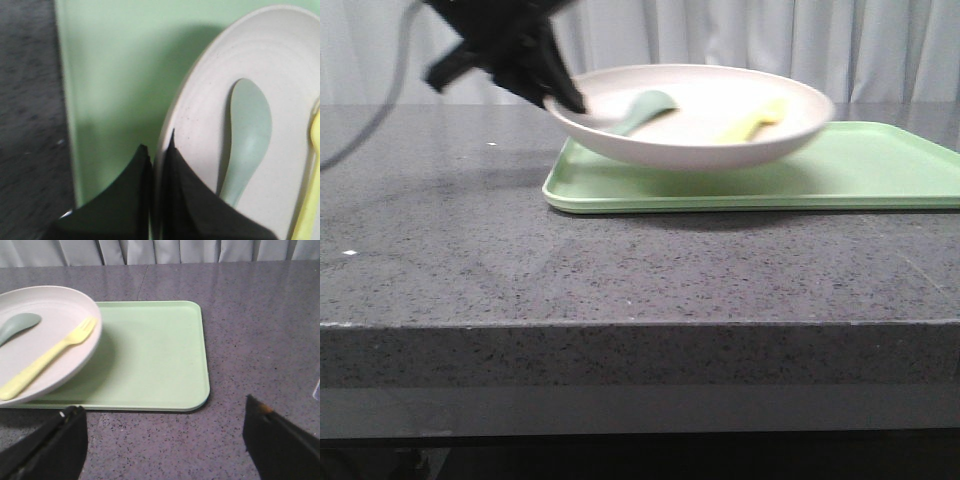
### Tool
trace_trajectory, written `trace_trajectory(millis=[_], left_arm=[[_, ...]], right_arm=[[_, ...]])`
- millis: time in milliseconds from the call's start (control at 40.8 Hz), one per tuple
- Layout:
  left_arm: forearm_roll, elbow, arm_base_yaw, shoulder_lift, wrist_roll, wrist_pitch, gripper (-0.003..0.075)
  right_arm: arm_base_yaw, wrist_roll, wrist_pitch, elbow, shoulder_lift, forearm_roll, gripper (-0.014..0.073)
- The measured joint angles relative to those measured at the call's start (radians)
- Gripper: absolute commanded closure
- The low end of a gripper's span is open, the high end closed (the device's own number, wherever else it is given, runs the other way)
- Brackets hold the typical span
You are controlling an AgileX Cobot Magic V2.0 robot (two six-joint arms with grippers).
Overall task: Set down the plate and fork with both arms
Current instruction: 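Lift the plate with the left gripper and lower it onto the green tray, then open the left gripper and raise it away from the plate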
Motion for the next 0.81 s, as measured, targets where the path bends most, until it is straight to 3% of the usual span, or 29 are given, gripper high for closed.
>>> trace_trajectory(millis=[270, 490, 613, 809], left_arm=[[-0.006, -0.211, -0.061, 0.188, -0.075, 0.000, 0.0738], [-0.006, -0.230, -0.061, 0.219, -0.113, -0.019, 0.0724], [-0.006, -0.230, -0.061, 0.226, -0.119, -0.021, 0.0625], [-0.015, -0.237, -0.061, 0.226, -0.123, -0.028, 0.0393]], right_arm=[[0.000, 0.000, 0.000, 0.000, 0.000, 0.000, -0.0057], [0.000, 0.000, 0.000, 0.000, 0.000, 0.000, -0.0057], [0.000, 0.000, 0.000, 0.000, 0.000, 0.000, -0.0057], [0.000, 0.000, 0.000, 0.000, 0.000, 0.000, -0.0057]])
